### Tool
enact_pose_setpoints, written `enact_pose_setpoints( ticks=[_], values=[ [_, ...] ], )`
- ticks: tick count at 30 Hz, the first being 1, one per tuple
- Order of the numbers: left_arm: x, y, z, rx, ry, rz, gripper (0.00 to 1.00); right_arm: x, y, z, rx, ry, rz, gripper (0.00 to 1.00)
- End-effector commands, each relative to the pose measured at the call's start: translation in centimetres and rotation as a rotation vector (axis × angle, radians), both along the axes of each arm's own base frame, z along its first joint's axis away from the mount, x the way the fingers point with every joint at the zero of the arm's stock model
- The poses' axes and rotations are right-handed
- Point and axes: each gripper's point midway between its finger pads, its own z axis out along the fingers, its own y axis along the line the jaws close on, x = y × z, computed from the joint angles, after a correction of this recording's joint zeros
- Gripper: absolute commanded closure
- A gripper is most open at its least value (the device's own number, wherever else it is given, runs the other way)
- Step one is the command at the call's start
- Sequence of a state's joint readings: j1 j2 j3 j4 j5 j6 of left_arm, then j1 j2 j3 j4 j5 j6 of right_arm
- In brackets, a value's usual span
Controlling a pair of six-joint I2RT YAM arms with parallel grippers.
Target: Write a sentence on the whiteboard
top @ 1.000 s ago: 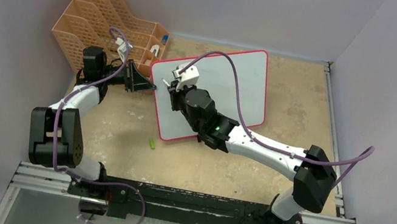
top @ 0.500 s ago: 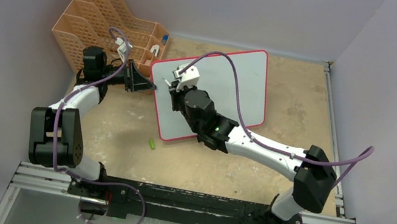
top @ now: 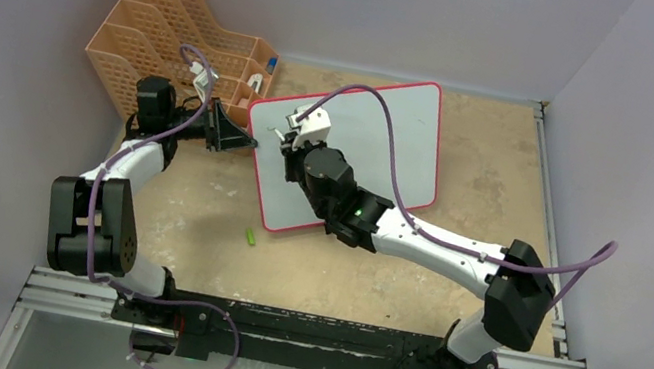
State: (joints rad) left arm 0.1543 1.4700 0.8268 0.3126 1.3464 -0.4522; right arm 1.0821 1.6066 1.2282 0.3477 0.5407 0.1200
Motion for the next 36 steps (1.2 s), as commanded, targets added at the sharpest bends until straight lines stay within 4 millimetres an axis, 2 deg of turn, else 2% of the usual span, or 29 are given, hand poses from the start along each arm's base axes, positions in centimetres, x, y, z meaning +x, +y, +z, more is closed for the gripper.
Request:
enact_pose_setpoints(
  ticks=[1,7,10,21,36],
  values=[
    [0.0,-0.5,1.2,0.004,-0.062,-0.038,1.00,0.4,-1.4,2.5,0.045,-0.026,-0.053,1.00],
    [0.1,-0.4,1.2,0.006,-0.062,-0.031,1.00,-0.3,-1.3,4.8,0.095,-0.072,0.004,1.00],
    [0.1,-0.4,1.1,0.007,-0.060,-0.031,1.00,-0.8,-1.0,5.3,0.106,-0.082,0.042,1.00],
    [0.2,-0.4,1.1,0.007,-0.061,-0.030,1.00,-0.7,0.1,3.4,0.052,-0.050,0.068,1.00],
    [0.2,-0.4,1.1,0.004,-0.058,-0.034,1.00,-0.4,0.7,2.6,0.038,-0.034,0.067,1.00]
  ],
)
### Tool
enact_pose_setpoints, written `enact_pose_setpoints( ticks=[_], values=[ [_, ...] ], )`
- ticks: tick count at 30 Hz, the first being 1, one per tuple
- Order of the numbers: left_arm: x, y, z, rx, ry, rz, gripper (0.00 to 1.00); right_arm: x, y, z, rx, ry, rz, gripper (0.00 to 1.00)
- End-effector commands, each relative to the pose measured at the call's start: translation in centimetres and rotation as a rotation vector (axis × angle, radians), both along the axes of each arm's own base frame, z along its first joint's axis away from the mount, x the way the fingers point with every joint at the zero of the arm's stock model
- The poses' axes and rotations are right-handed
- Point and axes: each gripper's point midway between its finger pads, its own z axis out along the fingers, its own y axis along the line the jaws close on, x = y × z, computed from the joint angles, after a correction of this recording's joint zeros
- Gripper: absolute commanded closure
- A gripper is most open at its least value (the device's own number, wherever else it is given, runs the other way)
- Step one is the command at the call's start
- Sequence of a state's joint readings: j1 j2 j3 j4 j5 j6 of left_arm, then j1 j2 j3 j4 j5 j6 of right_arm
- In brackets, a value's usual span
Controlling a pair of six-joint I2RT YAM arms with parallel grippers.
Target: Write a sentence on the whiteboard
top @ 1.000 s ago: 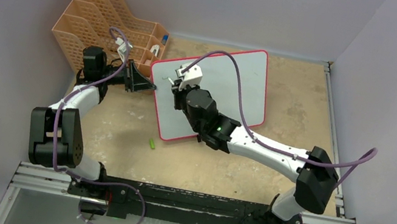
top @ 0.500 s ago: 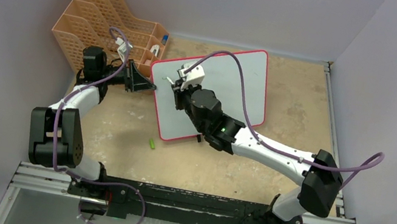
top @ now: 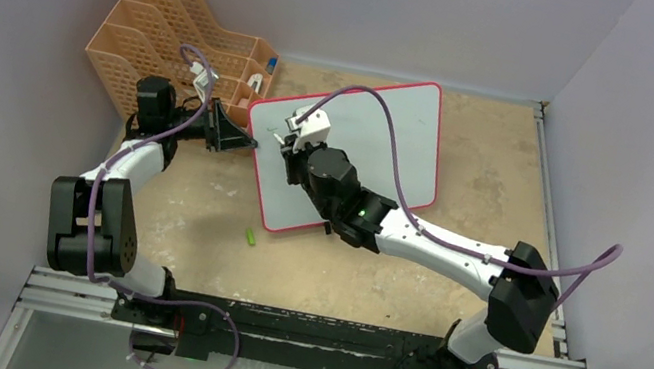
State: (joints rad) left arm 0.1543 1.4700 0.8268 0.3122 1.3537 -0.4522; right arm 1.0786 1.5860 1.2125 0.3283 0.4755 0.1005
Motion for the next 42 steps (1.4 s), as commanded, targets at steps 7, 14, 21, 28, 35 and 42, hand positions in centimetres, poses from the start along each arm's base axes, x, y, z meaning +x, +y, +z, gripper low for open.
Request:
enact_pose_setpoints(
  ticks=[7,14,21,28,35,42],
  values=[
    [0.3,-0.4,1.1,0.006,-0.058,-0.029,1.00,0.4,0.4,3.8,0.087,-0.050,-0.003,1.00],
    [0.2,-0.4,1.0,0.005,-0.056,-0.030,1.00,0.5,0.2,4.2,0.106,-0.055,-0.014,1.00],
    [0.2,-0.4,1.1,0.005,-0.059,-0.032,1.00,0.7,0.3,3.7,0.096,-0.048,-0.021,1.00],
    [0.1,-0.5,1.1,0.004,-0.060,-0.036,1.00,0.7,0.7,2.9,0.079,-0.033,-0.011,1.00],
    [0.1,-0.5,1.1,0.003,-0.059,-0.038,1.00,0.8,0.9,1.9,0.051,-0.016,-0.014,1.00],
    [0.1,-0.5,1.1,0.003,-0.060,-0.038,1.00,0.9,0.5,1.5,0.042,-0.007,-0.035,1.00]
  ],
)
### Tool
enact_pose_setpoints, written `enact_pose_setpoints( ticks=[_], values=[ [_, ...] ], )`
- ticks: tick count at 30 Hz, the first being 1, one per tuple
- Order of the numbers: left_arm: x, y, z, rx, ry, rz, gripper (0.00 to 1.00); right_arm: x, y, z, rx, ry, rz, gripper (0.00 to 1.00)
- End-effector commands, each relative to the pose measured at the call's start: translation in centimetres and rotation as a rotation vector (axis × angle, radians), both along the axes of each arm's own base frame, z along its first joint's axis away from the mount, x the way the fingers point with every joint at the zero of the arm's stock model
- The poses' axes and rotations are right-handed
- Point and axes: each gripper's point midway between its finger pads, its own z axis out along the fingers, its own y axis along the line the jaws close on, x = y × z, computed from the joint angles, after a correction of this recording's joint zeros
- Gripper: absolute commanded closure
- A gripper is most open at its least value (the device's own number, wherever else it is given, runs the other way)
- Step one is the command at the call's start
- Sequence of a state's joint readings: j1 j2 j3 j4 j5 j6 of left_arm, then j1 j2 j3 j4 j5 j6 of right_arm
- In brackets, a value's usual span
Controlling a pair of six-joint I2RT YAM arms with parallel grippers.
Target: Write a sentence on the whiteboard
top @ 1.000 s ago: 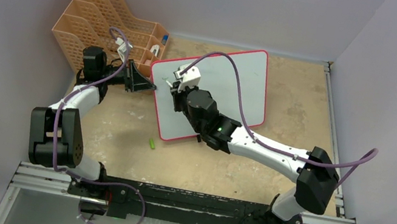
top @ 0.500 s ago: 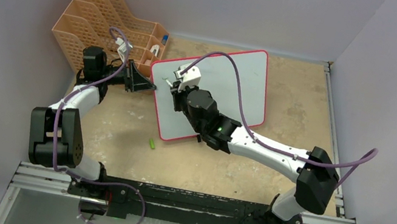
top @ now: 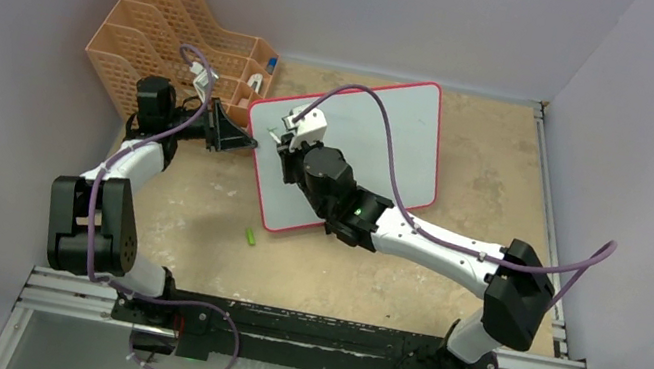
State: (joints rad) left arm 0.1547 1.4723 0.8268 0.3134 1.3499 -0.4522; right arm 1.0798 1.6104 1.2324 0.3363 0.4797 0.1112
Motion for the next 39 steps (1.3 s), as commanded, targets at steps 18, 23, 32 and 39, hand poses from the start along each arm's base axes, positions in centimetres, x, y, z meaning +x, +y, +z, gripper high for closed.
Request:
enact_pose_setpoints(
  ticks=[18,23,32,39],
  values=[
    [0.0,-0.5,1.2,0.003,-0.063,-0.042,1.00,1.0,-1.3,2.2,0.049,-0.021,-0.090,1.00],
    [0.0,-0.5,1.2,0.003,-0.065,-0.042,1.00,0.9,-1.3,2.2,0.047,-0.019,-0.085,1.00],
    [0.0,-0.5,1.3,0.004,-0.065,-0.039,1.00,0.7,-1.1,1.5,0.028,-0.002,-0.070,1.00],
    [0.0,-0.5,1.2,0.005,-0.065,-0.037,1.00,0.7,-1.3,1.1,0.020,0.010,-0.078,1.00]
  ],
)
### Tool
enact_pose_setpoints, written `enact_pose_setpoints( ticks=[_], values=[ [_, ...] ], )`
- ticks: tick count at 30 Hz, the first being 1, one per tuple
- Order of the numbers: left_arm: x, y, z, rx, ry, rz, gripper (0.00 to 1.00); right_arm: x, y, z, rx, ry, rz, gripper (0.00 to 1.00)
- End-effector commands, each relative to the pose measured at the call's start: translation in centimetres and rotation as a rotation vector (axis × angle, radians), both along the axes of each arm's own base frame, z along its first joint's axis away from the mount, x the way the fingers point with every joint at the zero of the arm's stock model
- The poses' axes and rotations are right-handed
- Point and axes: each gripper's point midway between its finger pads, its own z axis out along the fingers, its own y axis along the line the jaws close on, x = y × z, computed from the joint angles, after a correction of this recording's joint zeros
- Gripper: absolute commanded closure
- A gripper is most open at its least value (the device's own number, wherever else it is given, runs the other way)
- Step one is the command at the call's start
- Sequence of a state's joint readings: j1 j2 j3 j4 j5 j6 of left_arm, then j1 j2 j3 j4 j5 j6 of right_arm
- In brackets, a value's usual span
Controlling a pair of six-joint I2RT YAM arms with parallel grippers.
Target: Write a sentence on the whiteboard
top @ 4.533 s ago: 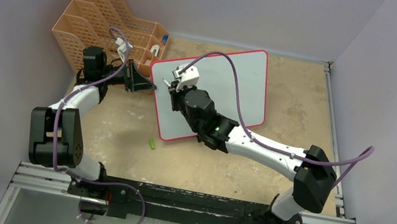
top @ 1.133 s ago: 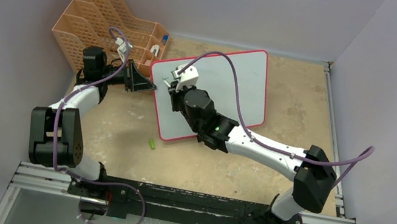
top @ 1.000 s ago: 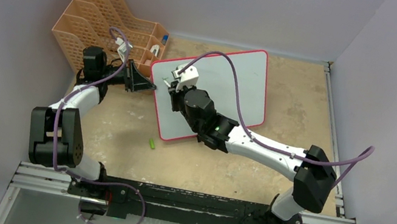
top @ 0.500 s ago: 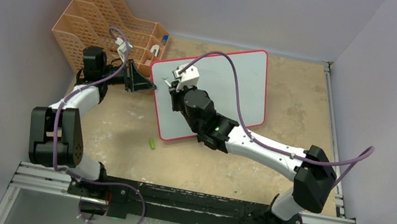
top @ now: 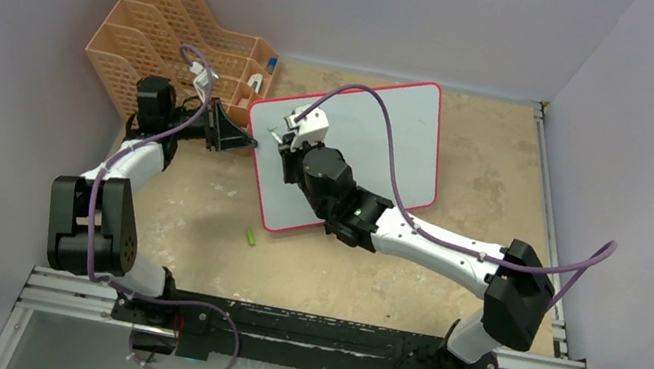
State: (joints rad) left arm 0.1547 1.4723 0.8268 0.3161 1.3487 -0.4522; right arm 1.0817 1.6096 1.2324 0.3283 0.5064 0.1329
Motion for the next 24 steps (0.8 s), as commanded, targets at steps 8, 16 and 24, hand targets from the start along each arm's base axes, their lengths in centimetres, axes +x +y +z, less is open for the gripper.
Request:
enact_pose_setpoints(
  ticks=[8,16,24],
  values=[
    [-0.1,-0.5,1.3,0.004,-0.062,-0.039,1.00,0.3,-1.4,0.6,0.004,0.010,-0.053,1.00],
    [-0.1,-0.5,1.3,0.004,-0.063,-0.038,1.00,-0.2,-1.5,-0.5,-0.001,0.042,-0.041,1.00],
    [-0.1,-0.6,1.3,0.004,-0.065,-0.040,1.00,-0.7,-1.6,-1.3,-0.004,0.066,-0.028,1.00]
  ],
)
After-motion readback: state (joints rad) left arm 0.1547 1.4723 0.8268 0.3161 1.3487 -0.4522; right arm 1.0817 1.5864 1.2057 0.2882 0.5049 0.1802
